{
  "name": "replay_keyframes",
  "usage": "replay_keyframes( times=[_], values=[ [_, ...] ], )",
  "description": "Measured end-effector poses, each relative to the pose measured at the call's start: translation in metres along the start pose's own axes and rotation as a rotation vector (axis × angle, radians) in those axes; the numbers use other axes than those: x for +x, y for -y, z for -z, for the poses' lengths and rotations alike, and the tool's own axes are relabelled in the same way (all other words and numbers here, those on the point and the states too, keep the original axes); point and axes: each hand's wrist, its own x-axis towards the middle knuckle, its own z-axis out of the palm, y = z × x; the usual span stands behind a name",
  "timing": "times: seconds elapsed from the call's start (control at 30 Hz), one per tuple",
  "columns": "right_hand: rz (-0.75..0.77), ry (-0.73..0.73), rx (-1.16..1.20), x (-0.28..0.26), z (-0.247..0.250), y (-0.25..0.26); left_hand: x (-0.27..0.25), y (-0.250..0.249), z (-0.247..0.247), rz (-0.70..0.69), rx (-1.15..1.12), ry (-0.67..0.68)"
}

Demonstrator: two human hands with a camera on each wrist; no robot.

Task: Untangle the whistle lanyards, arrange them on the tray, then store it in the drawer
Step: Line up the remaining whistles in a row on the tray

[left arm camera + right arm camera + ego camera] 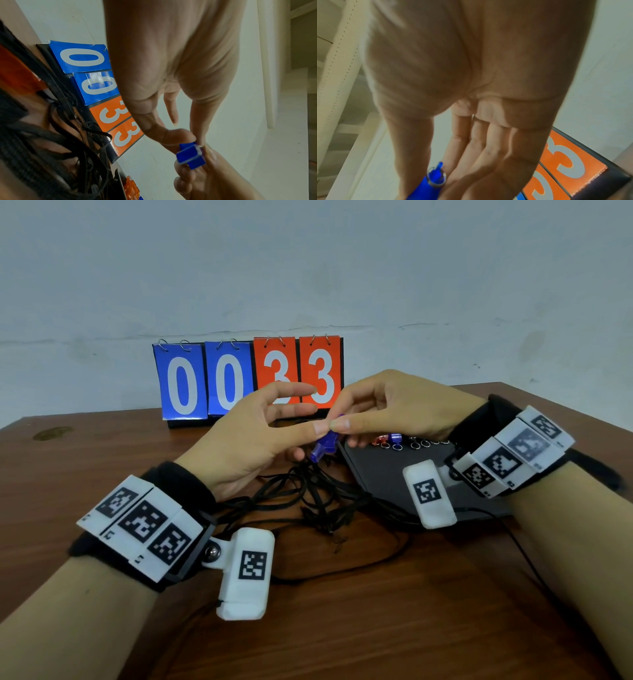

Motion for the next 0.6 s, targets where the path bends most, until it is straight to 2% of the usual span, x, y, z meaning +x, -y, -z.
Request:
replay_keyframes(
  times=[0.37, 0.6],
  values=[
    [-0.021, -0.029, 0.114, 0.0, 0.0, -0.004, 0.0, 0.0, 0.002, 0.057, 0.137, 0.022],
    [-0.095, -0.161, 0.159, 0.002, 0.017, -0.02, 0.006, -0.004, 0.039, 0.163, 0.51, -0.23]
  ],
)
